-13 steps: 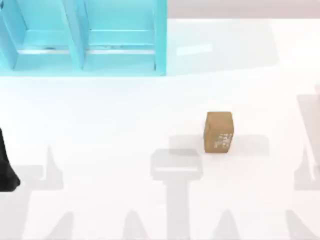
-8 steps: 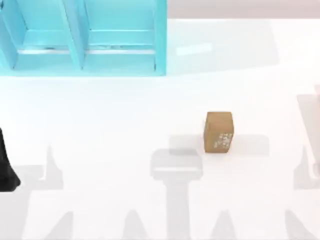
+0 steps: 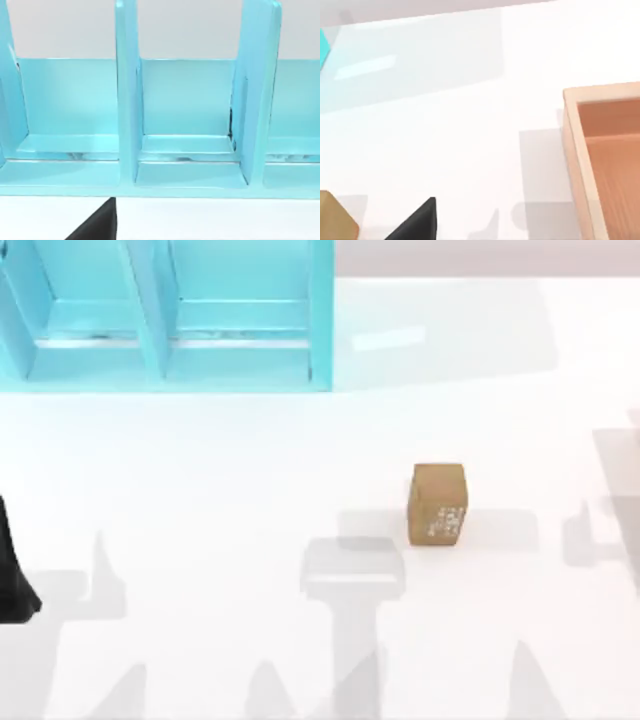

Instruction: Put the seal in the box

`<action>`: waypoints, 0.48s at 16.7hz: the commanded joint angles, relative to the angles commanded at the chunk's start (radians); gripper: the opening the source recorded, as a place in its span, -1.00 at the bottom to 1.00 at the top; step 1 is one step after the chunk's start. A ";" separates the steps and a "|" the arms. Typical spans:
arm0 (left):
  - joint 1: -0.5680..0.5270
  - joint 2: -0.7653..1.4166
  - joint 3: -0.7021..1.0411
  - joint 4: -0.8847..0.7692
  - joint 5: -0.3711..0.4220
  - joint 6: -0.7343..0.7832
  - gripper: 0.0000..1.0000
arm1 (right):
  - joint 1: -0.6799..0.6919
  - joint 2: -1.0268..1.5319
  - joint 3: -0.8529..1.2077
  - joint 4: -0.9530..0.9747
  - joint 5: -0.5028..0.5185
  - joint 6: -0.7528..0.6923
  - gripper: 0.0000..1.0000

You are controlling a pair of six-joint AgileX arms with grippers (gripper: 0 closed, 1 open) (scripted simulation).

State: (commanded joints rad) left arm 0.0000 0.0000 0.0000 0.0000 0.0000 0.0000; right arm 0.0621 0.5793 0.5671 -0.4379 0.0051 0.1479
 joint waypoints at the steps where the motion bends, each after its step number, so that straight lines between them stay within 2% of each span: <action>1: 0.000 0.000 0.000 0.000 0.000 0.000 1.00 | 0.015 0.088 0.091 -0.061 0.000 0.024 1.00; 8: 0.000 0.000 0.000 0.000 0.000 0.000 1.00 | 0.176 0.767 0.764 -0.480 -0.006 0.203 1.00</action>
State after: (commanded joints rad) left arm 0.0000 0.0000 0.0000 0.0000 0.0000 0.0000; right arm 0.2376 1.3466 1.3307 -0.9182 -0.0005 0.3506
